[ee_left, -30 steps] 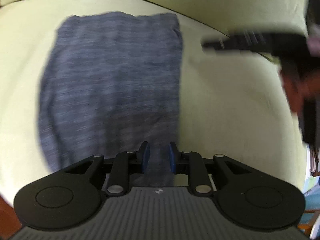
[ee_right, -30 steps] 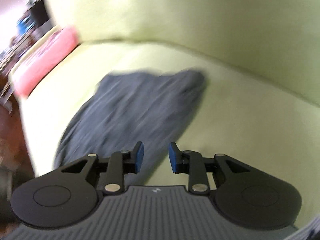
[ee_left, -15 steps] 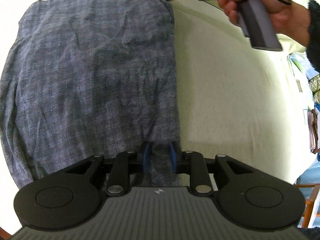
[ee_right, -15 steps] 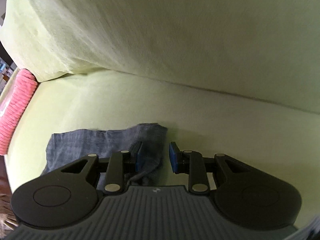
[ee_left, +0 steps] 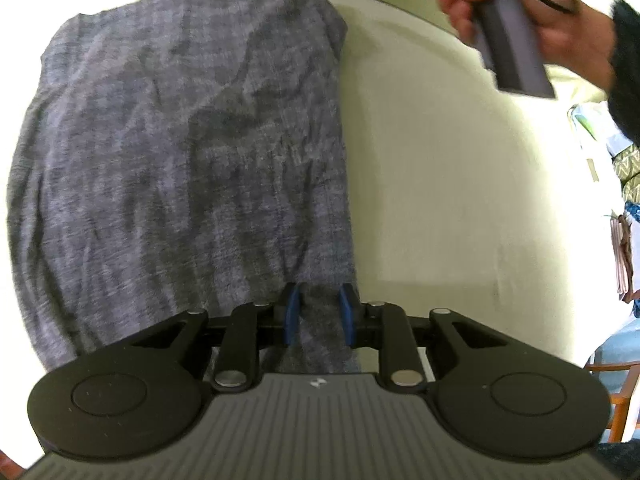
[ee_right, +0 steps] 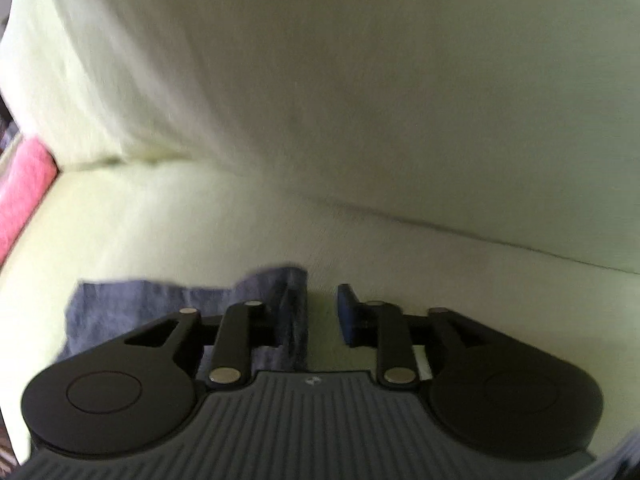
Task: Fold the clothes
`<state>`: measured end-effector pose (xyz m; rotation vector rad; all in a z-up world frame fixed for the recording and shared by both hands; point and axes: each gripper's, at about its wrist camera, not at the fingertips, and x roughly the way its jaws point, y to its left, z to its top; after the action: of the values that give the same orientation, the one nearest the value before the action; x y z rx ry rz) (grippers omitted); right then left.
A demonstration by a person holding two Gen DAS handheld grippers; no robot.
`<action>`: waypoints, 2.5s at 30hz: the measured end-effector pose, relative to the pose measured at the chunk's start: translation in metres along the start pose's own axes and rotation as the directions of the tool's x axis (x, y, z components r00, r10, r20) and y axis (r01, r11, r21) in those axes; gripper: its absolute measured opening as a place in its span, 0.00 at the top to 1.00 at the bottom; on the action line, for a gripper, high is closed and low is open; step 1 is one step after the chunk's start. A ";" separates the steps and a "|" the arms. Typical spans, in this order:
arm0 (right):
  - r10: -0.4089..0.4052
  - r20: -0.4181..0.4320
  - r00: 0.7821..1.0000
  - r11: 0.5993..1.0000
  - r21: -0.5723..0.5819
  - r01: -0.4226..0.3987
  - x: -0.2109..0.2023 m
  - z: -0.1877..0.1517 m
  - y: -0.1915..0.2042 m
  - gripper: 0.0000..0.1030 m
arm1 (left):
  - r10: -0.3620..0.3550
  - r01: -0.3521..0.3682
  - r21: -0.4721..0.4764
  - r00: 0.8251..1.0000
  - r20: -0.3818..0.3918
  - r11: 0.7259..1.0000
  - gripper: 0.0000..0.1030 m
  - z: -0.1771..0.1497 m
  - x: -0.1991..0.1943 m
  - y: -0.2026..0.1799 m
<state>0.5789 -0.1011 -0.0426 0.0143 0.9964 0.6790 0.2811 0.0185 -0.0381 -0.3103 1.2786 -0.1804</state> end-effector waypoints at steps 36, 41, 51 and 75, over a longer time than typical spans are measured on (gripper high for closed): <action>0.148 -0.274 0.950 0.964 -0.175 -0.200 -0.093 -0.211 0.122 0.84 | 0.088 -0.099 0.142 0.993 0.080 0.985 0.71 -0.035 -0.058 0.079; 0.022 -0.304 0.952 0.989 -0.133 -0.065 -0.075 -0.228 0.134 0.81 | 0.035 -0.038 0.213 0.999 0.015 0.976 0.70 -0.043 -0.047 0.097; 0.011 -0.162 0.987 0.999 -0.033 -0.016 -0.099 -0.186 0.132 0.77 | -0.013 0.001 0.091 0.992 0.126 0.996 0.53 0.020 -0.099 0.152; 0.162 -0.289 0.944 0.448 -0.831 -0.331 -0.147 -0.270 0.179 0.63 | 0.048 -0.050 0.817 0.998 0.028 0.574 0.53 -0.090 -0.099 0.044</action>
<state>0.2234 -0.1147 -0.0257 -0.8497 0.6996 1.4452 0.1650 0.0786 0.0147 0.5457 1.0651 -0.7070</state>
